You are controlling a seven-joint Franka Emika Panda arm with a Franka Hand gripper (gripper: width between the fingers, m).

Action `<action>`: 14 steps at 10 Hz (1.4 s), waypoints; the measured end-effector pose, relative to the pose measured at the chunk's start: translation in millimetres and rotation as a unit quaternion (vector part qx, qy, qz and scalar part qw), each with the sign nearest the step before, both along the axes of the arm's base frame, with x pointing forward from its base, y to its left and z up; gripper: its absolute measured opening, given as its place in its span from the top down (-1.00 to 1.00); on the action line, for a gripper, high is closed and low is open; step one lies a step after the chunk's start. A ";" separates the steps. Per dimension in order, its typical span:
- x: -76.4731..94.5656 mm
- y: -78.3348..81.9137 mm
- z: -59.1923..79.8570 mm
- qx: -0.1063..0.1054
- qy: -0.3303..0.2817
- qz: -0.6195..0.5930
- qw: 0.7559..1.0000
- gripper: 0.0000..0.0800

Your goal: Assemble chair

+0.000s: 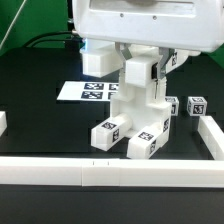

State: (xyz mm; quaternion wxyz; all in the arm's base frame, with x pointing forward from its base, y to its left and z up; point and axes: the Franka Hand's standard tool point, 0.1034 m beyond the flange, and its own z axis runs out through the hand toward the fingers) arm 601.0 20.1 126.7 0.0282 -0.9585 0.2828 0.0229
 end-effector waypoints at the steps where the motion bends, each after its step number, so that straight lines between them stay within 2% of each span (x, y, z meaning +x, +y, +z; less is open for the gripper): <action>1: 0.1 0.0 -0.8 0.000 0.000 0.000 1.000 0.29; 6: -8.2 11.7 -6.9 -0.003 0.004 -0.020 1.000 0.29; 14: -4.9 12.5 -9.7 -0.005 0.000 -0.019 1.000 0.29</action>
Offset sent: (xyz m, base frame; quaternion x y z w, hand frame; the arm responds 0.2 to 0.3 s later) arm -0.0130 -0.0004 -0.0024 -0.0440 0.0254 0.0248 0.9984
